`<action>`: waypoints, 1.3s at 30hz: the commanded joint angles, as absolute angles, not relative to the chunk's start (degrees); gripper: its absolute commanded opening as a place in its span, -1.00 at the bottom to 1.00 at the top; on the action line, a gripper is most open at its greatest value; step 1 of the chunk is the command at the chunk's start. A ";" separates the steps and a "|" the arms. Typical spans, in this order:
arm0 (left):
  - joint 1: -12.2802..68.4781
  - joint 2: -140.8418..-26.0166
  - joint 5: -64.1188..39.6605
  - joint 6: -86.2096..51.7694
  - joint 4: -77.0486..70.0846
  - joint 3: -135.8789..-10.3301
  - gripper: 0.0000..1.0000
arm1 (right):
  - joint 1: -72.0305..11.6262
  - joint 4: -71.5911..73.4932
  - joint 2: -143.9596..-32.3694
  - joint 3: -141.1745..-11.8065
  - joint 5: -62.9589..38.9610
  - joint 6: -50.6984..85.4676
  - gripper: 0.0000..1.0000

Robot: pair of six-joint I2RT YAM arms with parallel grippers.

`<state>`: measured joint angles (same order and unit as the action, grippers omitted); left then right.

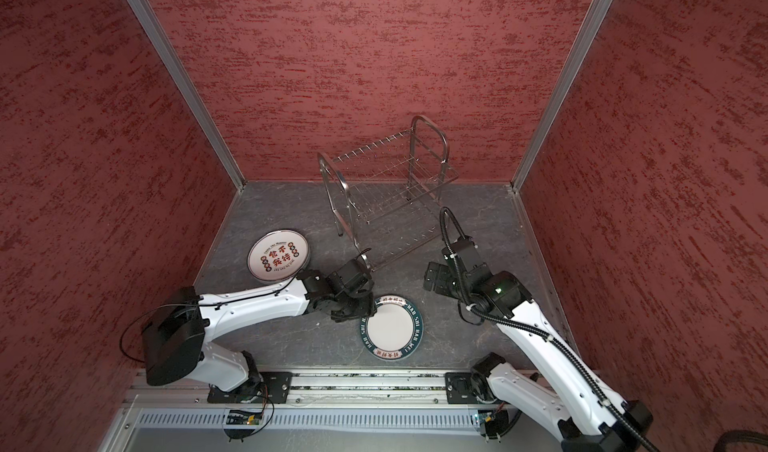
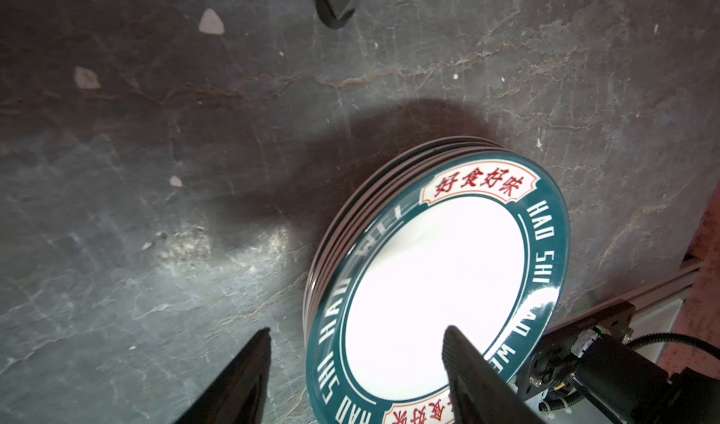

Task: Unload the plates from the dish rack
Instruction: Reset both arms

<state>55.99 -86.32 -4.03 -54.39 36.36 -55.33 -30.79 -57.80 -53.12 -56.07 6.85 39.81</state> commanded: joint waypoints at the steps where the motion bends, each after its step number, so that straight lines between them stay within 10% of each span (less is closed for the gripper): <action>1: 56.07 -84.90 0.69 -54.50 41.08 -56.99 0.57 | -30.15 -59.16 -53.25 -57.75 14.30 40.54 0.98; 10: 54.00 -75.27 25.31 -51.13 52.02 -63.47 0.77 | -30.22 -52.50 -51.61 -61.60 43.32 41.40 0.98; 15: 44.73 -67.99 30.15 -39.32 47.08 -63.58 0.84 | -30.15 -18.83 -40.60 -43.78 59.36 29.87 0.98; 19: 35.36 -62.13 28.78 -28.41 36.11 -58.12 0.99 | -30.15 13.57 -32.02 -28.03 53.65 3.21 0.98; 26: 32.95 -52.23 38.47 0.22 -1.63 -34.00 0.99 | -28.34 15.03 -34.50 -23.00 57.66 -0.25 0.98; 39: 9.39 -55.18 14.44 2.29 -34.97 -14.60 0.99 | -12.21 20.32 -51.37 -22.32 36.60 6.57 0.98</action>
